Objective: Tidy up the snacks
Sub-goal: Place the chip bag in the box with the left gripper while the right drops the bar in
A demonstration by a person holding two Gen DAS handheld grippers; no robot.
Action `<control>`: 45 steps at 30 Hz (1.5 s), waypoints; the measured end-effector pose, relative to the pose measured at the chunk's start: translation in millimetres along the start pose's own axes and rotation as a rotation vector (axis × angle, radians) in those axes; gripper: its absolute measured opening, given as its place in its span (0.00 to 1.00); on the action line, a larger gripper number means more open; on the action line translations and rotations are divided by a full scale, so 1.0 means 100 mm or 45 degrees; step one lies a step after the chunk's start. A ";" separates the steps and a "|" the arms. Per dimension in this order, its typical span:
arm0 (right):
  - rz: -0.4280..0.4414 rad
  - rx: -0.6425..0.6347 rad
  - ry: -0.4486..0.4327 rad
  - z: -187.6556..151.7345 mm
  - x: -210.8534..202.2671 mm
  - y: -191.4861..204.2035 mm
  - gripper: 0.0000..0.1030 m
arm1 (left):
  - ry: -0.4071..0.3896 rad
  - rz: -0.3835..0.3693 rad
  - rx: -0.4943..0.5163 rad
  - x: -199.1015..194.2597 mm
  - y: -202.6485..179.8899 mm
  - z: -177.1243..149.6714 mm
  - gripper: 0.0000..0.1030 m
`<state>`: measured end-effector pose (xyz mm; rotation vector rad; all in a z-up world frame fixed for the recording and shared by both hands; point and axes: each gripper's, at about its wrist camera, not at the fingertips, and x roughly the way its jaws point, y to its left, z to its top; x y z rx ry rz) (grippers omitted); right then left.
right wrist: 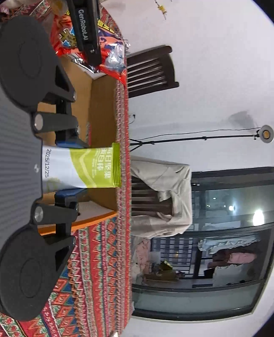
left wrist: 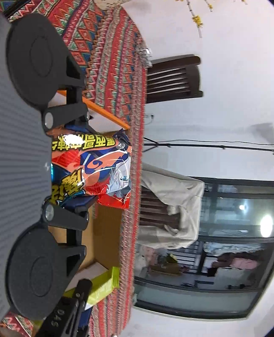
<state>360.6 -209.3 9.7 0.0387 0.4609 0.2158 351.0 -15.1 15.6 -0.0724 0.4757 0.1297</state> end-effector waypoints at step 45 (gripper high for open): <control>0.082 -0.061 -0.077 -0.07 -1.34 0.10 1.00 | -0.162 -0.074 -0.107 -1.45 0.48 0.07 1.00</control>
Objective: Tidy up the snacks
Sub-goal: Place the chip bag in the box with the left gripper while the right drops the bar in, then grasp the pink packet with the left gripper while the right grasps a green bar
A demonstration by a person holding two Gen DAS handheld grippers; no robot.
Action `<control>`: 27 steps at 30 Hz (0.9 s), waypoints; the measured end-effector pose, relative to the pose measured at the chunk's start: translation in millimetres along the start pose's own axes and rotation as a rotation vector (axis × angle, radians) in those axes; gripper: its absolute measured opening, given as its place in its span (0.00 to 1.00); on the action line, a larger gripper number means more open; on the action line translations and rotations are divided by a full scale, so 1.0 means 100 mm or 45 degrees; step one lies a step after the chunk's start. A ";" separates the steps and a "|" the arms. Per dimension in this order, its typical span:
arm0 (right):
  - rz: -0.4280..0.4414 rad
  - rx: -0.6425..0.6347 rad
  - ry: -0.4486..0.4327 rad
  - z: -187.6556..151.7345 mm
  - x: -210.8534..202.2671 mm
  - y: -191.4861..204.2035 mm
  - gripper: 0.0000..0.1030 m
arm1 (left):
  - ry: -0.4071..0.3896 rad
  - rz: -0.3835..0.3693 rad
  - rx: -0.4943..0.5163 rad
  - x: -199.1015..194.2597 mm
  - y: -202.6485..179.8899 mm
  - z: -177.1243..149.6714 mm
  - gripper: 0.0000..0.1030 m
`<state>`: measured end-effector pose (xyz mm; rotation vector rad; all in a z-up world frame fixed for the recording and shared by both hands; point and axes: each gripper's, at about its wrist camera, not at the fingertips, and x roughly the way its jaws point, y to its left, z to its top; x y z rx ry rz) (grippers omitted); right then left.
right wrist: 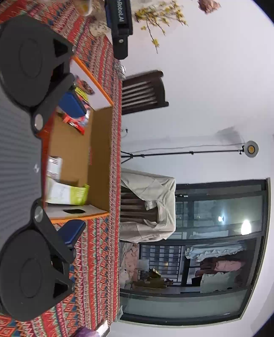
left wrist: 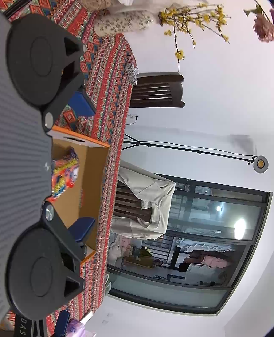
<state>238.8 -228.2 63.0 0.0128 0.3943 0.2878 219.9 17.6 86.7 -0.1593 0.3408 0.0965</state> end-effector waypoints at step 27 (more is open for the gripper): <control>0.057 0.010 0.394 -1.14 -0.25 0.46 0.47 | 0.247 0.078 0.005 -0.66 0.85 -1.06 1.00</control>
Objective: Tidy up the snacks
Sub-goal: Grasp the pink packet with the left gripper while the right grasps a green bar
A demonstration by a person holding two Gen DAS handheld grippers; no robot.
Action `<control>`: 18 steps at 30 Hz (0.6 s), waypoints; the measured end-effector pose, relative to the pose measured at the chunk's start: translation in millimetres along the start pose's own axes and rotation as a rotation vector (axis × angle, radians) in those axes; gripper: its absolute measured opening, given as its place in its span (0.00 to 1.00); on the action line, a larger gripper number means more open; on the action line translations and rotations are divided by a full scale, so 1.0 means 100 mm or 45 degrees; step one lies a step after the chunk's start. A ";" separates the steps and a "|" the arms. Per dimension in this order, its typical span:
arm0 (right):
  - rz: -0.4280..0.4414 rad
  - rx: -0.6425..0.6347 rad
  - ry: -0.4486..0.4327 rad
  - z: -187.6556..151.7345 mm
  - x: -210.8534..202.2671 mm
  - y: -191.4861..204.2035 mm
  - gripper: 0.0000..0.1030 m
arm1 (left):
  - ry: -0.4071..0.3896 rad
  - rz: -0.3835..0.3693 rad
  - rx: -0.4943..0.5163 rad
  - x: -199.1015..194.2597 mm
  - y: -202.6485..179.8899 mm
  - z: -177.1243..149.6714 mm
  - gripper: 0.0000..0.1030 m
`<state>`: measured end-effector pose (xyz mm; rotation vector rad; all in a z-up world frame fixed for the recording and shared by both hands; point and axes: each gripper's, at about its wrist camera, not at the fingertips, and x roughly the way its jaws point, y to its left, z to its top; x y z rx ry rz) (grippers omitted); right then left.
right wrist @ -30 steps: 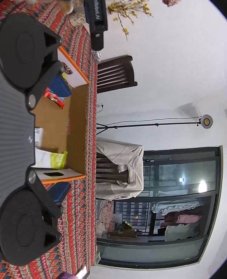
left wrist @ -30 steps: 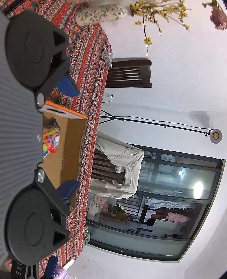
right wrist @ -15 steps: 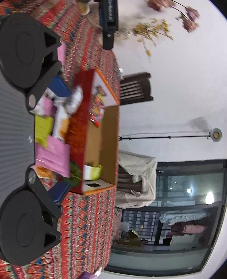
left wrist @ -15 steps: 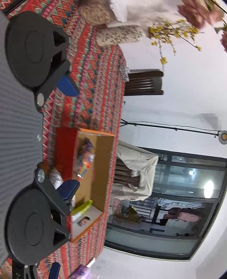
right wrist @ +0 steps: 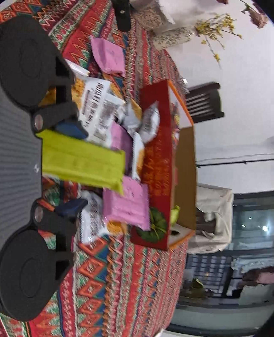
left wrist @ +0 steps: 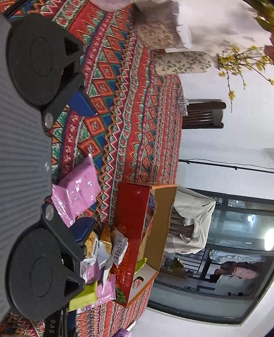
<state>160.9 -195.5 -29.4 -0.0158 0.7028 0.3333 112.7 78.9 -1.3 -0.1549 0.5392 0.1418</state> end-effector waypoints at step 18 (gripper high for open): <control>-0.056 0.063 -0.279 0.08 -0.46 -0.25 0.36 | 0.210 0.115 -0.101 0.58 -0.25 0.07 1.00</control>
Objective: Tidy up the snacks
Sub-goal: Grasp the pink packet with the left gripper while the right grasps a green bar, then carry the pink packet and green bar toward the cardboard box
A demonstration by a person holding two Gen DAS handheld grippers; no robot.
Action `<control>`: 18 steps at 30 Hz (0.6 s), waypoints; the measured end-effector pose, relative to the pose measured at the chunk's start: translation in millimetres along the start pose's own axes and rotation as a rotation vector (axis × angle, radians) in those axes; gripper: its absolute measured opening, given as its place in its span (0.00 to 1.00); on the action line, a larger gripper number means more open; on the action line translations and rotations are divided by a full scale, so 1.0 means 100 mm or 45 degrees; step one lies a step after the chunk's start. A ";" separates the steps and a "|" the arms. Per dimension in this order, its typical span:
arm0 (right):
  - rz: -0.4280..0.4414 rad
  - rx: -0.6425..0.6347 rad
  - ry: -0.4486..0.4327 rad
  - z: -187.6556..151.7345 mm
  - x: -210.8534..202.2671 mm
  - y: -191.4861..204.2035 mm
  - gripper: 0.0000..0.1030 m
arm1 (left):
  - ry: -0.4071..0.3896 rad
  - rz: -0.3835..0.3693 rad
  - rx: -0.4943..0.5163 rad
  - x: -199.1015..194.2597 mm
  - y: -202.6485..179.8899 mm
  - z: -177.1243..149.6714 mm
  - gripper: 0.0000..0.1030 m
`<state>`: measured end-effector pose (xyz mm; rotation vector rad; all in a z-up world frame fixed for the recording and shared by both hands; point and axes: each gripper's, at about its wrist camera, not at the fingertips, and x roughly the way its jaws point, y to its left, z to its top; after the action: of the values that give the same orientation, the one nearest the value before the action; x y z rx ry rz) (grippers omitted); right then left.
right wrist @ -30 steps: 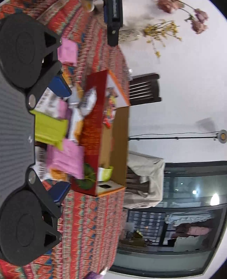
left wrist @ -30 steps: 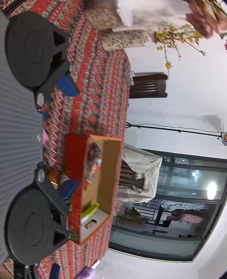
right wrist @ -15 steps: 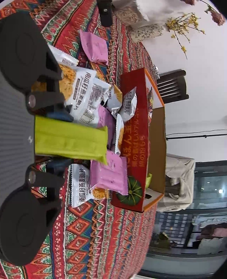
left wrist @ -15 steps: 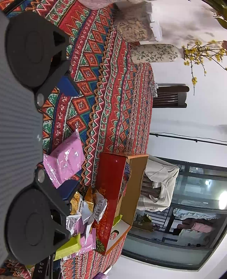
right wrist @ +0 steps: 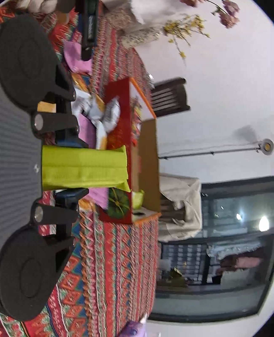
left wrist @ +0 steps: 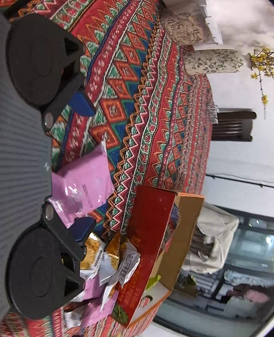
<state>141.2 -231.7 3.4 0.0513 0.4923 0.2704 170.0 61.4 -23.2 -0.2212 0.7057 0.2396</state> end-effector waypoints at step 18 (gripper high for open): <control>0.024 0.126 -0.051 -0.03 0.05 -0.42 0.36 | 0.037 0.074 0.046 0.09 -0.23 0.00 0.61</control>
<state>154.2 -270.6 -6.5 0.1578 0.4655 0.2627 183.2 41.0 -27.0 -0.1698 0.7454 0.2792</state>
